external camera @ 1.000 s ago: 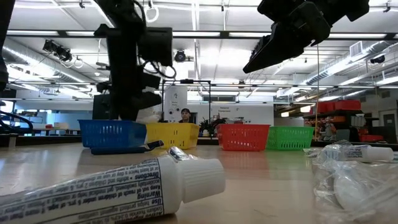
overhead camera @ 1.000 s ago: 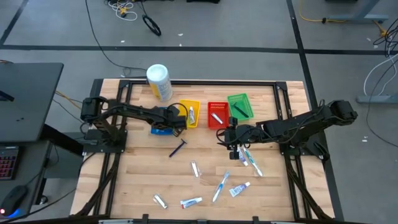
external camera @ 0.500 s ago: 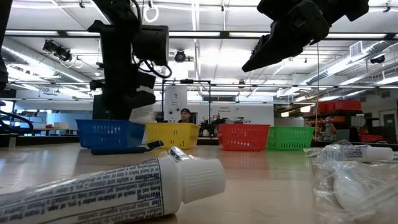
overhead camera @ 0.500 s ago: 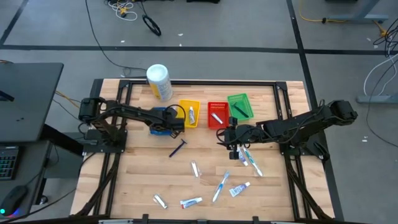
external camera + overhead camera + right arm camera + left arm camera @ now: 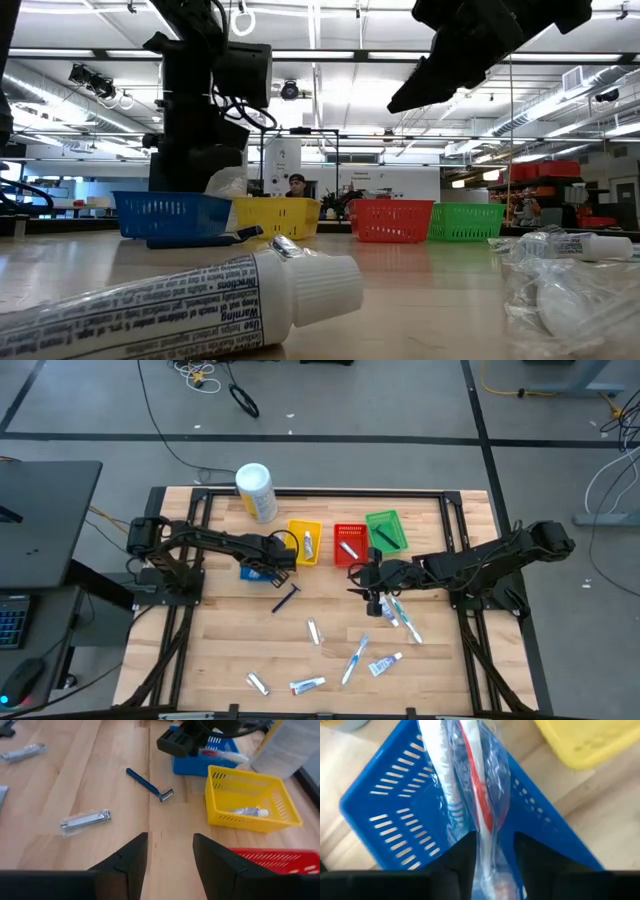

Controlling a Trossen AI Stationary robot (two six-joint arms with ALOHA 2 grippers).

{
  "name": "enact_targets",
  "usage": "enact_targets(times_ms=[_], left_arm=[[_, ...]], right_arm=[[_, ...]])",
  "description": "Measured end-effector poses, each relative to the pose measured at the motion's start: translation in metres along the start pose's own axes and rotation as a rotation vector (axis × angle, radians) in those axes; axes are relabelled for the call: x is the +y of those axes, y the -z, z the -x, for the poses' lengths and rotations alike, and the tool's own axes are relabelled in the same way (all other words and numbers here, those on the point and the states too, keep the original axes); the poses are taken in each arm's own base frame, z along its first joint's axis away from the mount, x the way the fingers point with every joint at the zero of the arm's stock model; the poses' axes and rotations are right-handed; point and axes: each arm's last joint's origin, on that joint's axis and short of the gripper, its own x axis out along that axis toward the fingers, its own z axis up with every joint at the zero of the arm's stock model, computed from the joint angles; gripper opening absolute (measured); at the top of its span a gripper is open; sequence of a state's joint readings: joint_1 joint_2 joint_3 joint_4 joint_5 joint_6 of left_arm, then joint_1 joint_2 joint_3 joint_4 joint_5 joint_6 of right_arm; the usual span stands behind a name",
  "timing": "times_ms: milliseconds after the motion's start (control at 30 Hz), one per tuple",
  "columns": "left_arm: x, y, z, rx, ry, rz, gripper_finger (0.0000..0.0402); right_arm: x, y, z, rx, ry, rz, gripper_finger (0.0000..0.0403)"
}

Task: Pick & Place Travel size toiletries
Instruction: Put the red toothbrush into the blue bin, then put the white toothpaste into the yellow bin

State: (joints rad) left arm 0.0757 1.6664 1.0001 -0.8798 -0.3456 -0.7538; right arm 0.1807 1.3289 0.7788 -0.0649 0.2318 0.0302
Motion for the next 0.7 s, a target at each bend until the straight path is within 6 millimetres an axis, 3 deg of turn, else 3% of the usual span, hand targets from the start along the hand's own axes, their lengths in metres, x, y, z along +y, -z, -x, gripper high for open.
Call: enact_targets(times_ms=[133, 333, 700], left_arm=[[0.003, -0.002, 0.016, 0.021, -0.081, -0.030, 0.0168], [0.015, 0.000, 0.063, -0.057, -0.246, -0.042, 0.0180], [0.026, 0.042, 0.136, -0.386, -0.088, -0.052, 0.0175]], right_arm=[[0.001, 0.001, 0.000, 0.009, -0.036, -0.110, 0.0167], [0.009, 0.001, 0.002, 0.015, -0.097, -0.174, 0.0167], [0.015, 0.001, 0.003, 0.015, -0.117, -0.152, 0.0167]])
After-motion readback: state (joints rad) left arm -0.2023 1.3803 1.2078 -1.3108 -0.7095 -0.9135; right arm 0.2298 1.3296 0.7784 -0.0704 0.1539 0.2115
